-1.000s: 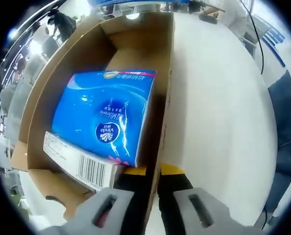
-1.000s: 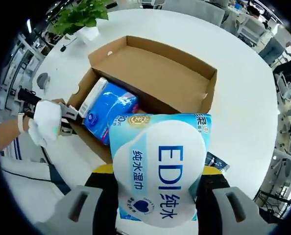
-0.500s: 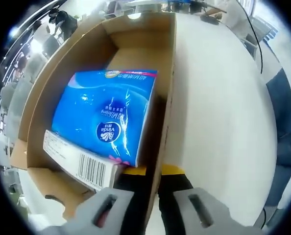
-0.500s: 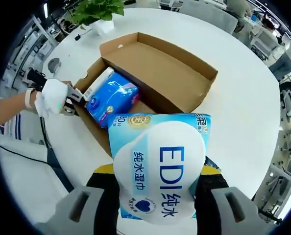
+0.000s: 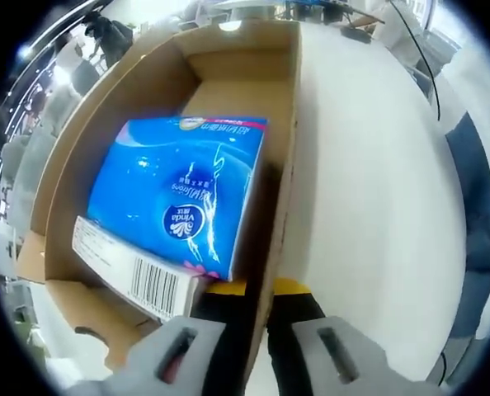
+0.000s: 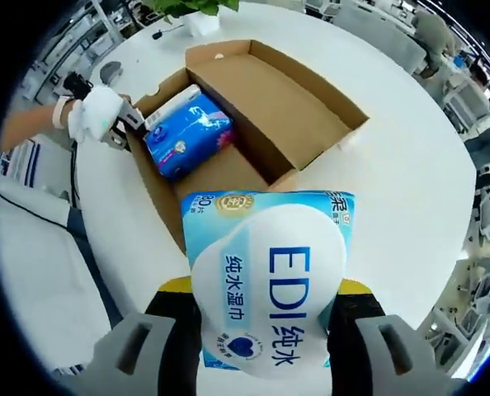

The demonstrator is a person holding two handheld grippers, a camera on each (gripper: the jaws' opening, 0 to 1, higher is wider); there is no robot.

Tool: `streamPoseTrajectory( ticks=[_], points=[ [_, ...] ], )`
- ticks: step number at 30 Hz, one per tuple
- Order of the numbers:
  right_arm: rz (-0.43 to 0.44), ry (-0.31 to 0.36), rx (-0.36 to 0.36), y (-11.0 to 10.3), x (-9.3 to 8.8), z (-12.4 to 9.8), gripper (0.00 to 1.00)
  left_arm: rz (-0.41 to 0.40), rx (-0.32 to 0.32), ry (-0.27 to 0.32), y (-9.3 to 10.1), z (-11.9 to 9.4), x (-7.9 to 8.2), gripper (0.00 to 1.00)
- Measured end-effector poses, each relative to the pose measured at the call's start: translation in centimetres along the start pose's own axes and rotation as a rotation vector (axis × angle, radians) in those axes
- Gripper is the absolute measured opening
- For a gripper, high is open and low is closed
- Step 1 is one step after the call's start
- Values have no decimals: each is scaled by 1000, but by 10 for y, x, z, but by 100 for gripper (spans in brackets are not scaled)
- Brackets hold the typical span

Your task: Operate the shoe box by opening the lid, removing the specified soft item, and placing it in the target area until the item is outside and the box remains undamaged.

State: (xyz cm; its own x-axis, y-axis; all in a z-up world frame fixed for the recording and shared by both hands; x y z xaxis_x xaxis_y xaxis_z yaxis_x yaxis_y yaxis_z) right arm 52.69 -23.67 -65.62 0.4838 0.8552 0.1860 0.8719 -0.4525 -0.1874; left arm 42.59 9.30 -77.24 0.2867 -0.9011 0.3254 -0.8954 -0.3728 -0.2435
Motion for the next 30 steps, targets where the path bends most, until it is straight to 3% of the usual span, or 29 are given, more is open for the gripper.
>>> streamPoseTrajectory(
  ticks=[2,8,11,21,30],
  points=[
    [-48,-23,-6,4,-7,2,59,2,-1,0,-1,1,0,5],
    [-89,-20,23,13,-21,11,59,-3,-2,-1,-2,3,0,5],
    [-171,-46,19,18,-25,19,59,-6,-7,-2,-2,4,-1,5],
    [-415,-132,11,30,-22,42,59,-13,-3,-4,-3,8,-2,5],
    [-488,-159,35,32,-17,62,59,-31,-5,-10,-2,5,1,5]
  ],
)
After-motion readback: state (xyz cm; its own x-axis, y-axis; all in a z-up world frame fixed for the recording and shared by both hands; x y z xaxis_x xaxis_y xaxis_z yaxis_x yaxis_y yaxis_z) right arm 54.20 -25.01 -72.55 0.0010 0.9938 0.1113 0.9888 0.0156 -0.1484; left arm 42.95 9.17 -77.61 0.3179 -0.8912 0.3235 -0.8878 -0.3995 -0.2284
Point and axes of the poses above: the point that each gripper's makers call its tool centre point, and the gripper's own axes: z roughly forward along the fingers, y roughly to its right, x roughly out of its top, the point moved 10 cm from there along -z, roughly backward along the fingers, and after that the axes turned 10 degrees about x, right-handed, at the moved point
